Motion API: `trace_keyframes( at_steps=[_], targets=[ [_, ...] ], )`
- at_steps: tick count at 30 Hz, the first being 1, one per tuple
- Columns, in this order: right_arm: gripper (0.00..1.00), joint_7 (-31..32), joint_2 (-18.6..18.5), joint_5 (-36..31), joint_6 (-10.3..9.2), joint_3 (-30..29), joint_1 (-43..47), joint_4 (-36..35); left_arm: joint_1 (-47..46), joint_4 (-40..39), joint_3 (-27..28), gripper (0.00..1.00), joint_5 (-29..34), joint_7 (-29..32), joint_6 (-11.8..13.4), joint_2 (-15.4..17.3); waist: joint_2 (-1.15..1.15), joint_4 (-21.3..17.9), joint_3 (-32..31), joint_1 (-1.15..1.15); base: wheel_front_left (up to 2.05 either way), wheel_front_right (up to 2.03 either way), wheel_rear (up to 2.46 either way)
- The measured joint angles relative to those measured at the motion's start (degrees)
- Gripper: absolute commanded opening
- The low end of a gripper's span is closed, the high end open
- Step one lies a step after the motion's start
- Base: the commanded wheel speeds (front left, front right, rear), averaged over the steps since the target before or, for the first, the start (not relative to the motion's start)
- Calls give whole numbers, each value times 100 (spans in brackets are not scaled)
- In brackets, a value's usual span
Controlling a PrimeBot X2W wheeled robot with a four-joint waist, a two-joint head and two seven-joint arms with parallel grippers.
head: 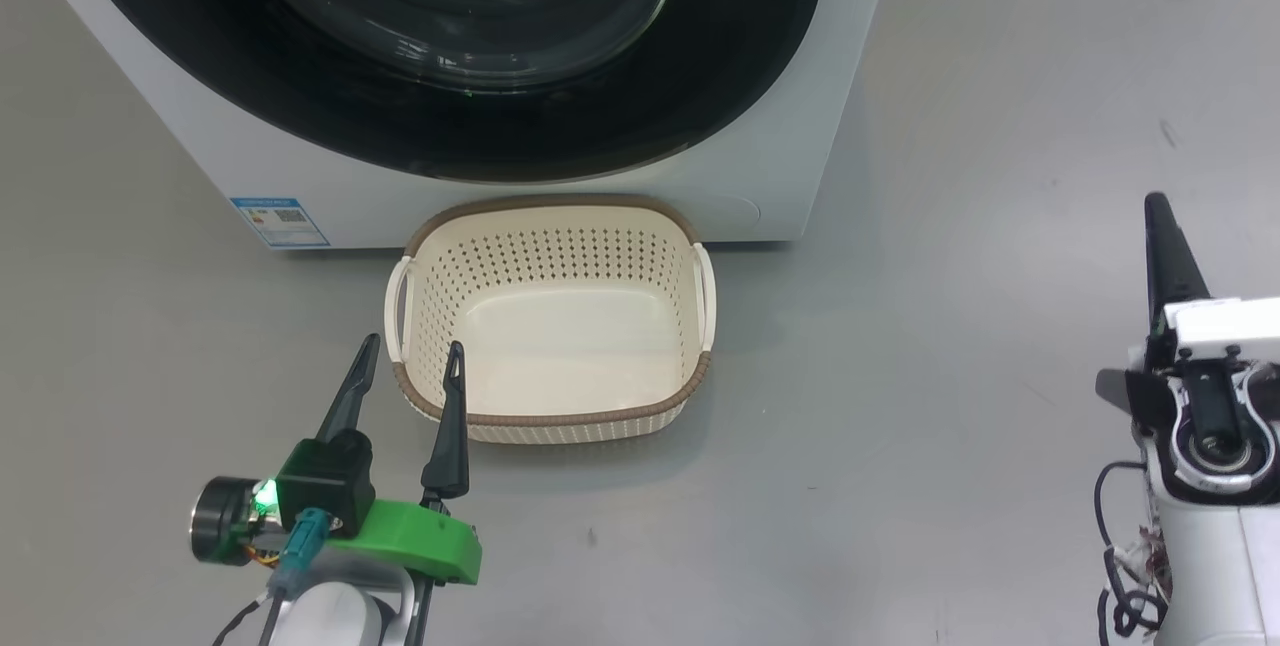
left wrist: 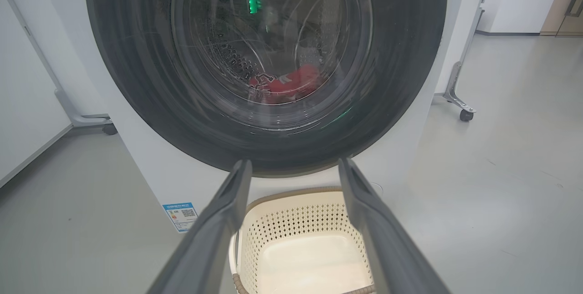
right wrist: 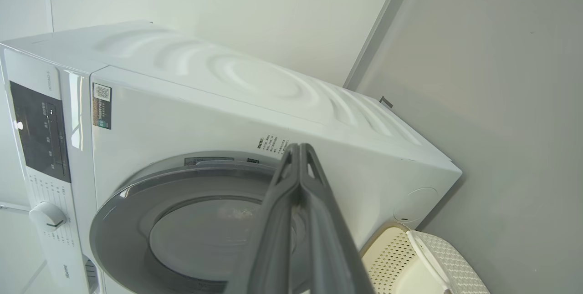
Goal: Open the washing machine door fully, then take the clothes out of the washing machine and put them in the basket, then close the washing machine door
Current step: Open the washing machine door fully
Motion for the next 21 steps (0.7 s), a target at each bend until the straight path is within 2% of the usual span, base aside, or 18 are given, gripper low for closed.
trace_keyframes(
  at_steps=[7, 21],
  targets=[
    [0, 681, -169, 620, -26, -165, -717, 62, -224, -135, -121, 100, -1, 0, 0, -5, 0, 91, 364, 0, 0, 0, 0],
    [0, 1856, -771, 1294, -428, -203, -2061, 246, -635, -298, -328, 100, -83, 0, 0, -15, 0, 365, 1098, 0, 0, 0, 0]
  ],
)
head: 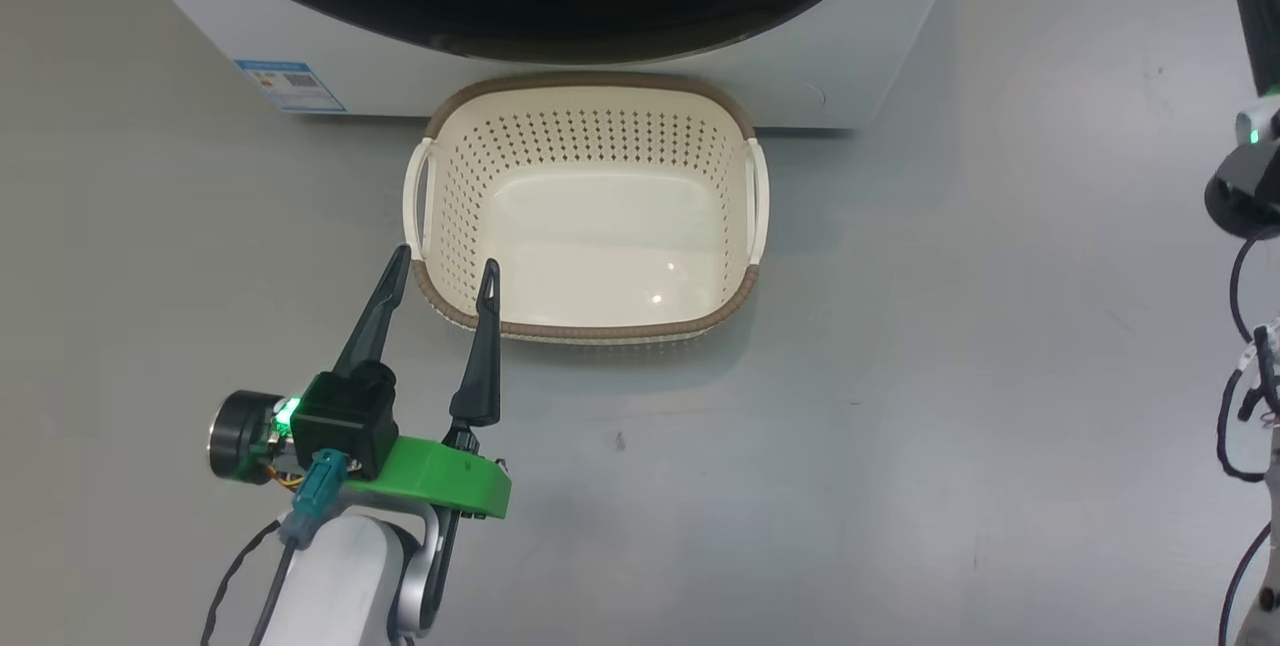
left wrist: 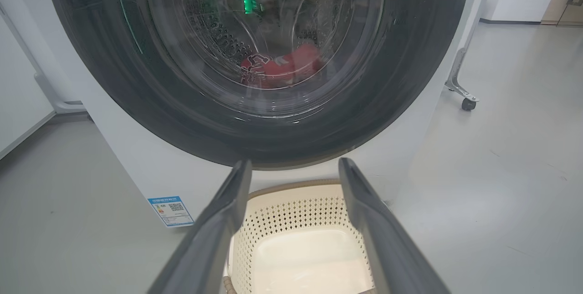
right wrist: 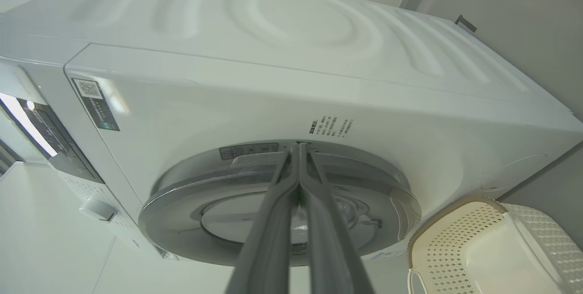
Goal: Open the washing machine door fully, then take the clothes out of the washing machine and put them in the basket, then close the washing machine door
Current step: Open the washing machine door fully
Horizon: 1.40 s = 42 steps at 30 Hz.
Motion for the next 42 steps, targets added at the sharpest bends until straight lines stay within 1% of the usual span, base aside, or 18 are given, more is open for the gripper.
trace_keyframes(
  at_steps=[3, 5, 11, 17, 19, 22, 23, 25, 28, 34, 42],
  targets=[
    [0, 189, -109, 41, -71, 35, -251, 48, -69, -10, -22, 100, -11, 0, 0, -4, 0, 77, 135, 0, 0, 0, 0],
    [0, 305, -143, 124, -147, 56, -441, 70, -102, -26, -24, 100, -54, 0, 0, -5, 0, 132, 219, 0, 0, 0, 0],
    [0, 645, -246, 242, -290, 180, -964, 110, -230, -104, -113, 100, -110, -1, 0, -10, 0, 317, 444, 0, 0, 0, 0],
    [0, 865, -356, 282, -349, 271, -1403, 200, -335, -165, -207, 100, -199, -1, 0, -19, 0, 501, 627, 0, 0, 0, 0],
    [0, 929, -401, 280, -400, 310, -1527, 248, -350, -177, -245, 100, -211, -1, 0, -20, 0, 562, 674, 0, 0, 0, 0],
    [0, 1002, -446, 270, -406, 382, -1714, 310, -360, -181, -308, 100, -234, -1, 0, -23, 0, 646, 737, 0, 0, 0, 0],
    [0, 1035, -466, 270, -450, 412, -1773, 330, -362, -181, -328, 100, -254, -1, 0, -23, 0, 673, 756, 0, 0, 0, 0],
    [0, 1045, -497, 253, -497, 449, -1889, 383, -367, -182, -356, 100, -272, -1, 0, -26, 0, 728, 792, 0, 0, 0, 0],
    [0, 1077, -541, 199, -508, 476, -2028, 456, -377, -185, -382, 100, -286, -1, 0, -27, 0, 780, 829, 0, 0, 0, 0],
    [0, 1139, -698, 74, -595, 602, -2383, 668, -451, -194, -489, 100, -303, -1, 0, -33, 0, 950, 920, 0, 0, 0, 0],
    [0, 1254, -708, 7, -643, 769, -2831, 887, -452, -221, -474, 100, -348, -1, 0, -40, 0, 1117, 1038, 0, 0, 0, 0]
  ],
)
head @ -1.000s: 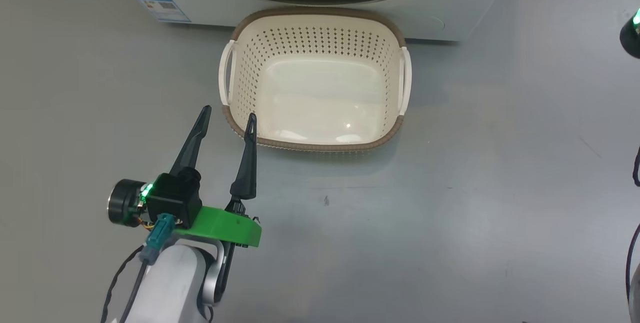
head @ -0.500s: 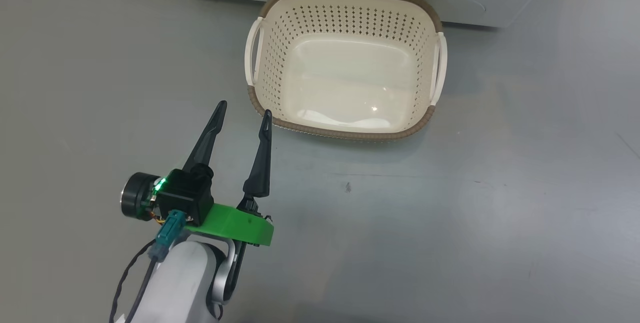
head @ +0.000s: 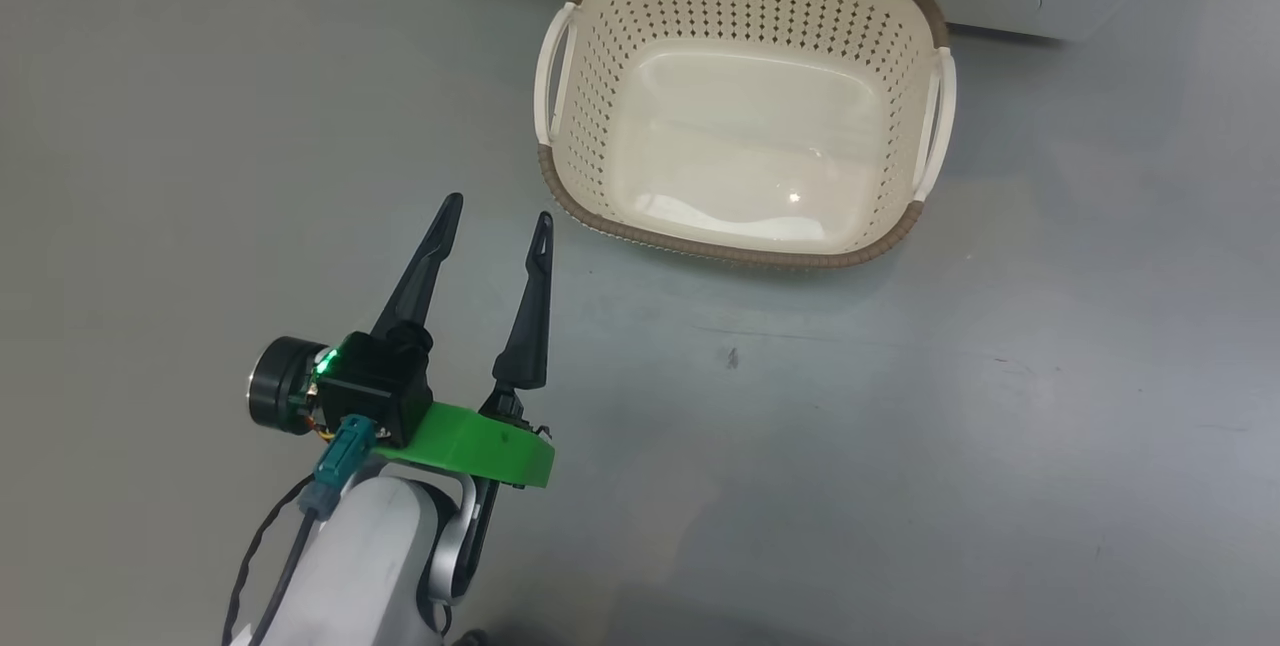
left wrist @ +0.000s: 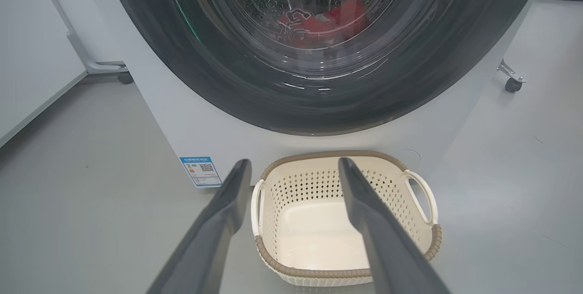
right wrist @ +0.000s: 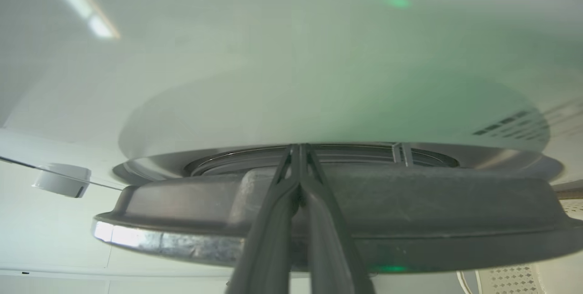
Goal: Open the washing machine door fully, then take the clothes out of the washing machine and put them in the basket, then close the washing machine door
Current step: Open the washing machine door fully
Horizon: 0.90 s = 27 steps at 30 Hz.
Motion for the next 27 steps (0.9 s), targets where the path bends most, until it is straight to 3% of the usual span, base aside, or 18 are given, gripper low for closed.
trace_keyframes(
  at_steps=[27],
  targets=[
    [0, 844, -111, 227, 13, 169, -289, 567, -27, -9, 130, 100, -12, 0, 0, -12, 0, -24, 57, 0, 0, 0, 0]
  ],
)
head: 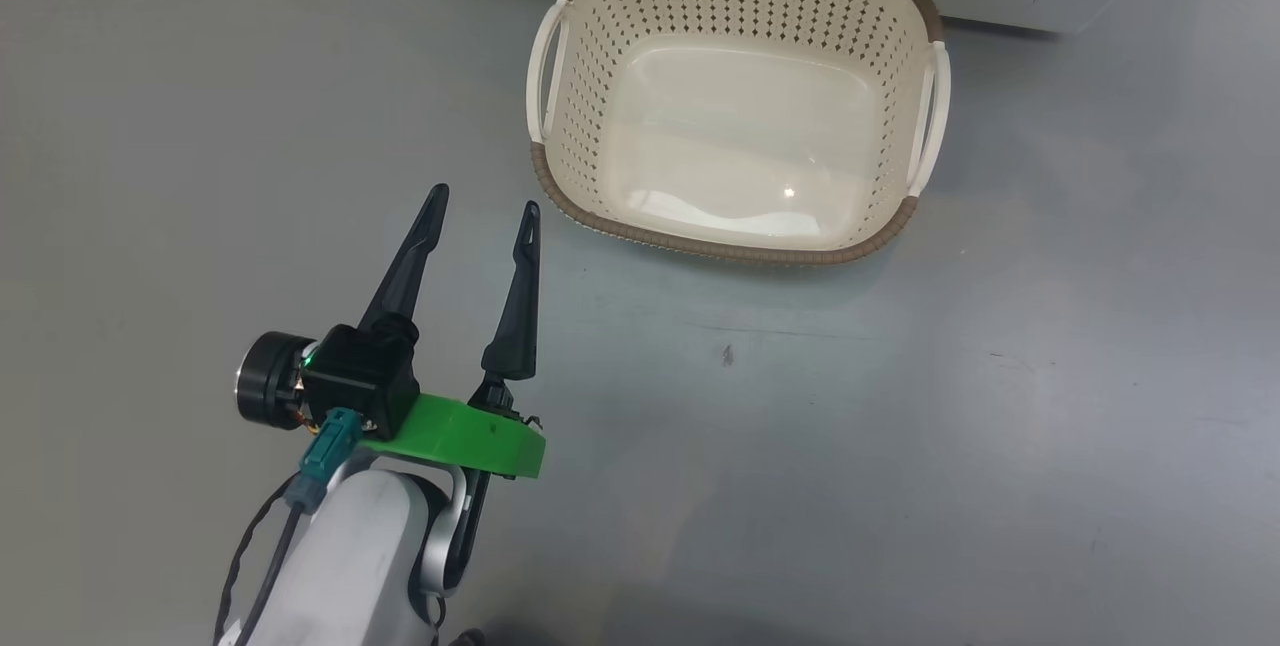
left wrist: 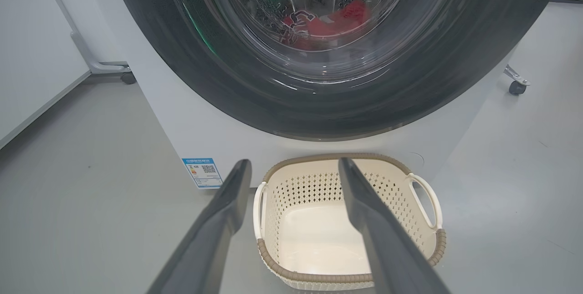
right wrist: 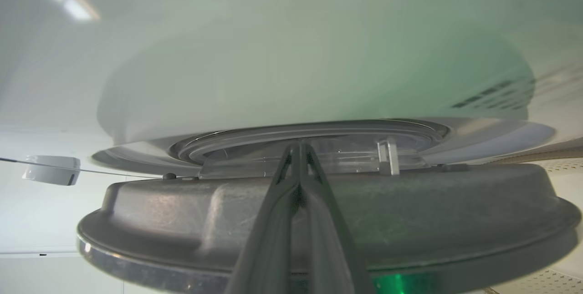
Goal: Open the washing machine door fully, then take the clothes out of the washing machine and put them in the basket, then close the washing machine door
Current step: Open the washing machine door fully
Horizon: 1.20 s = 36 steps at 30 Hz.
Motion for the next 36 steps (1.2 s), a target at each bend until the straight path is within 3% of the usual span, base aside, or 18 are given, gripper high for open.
trace_keyframes(
  at_steps=[12, 36],
  targets=[
    [0, 349, 104, 160, 343, 88, 284, 69, -5, 126, 76, 100, 1, 0, 0, -1, 0, -143, -154, 0, 0, 0, 0],
    [0, 671, 410, 386, 810, 208, 1339, 238, 80, 443, 52, 100, 1, 0, 0, -1, 0, -237, -881, 0, 0, 0, 0]
  ],
)
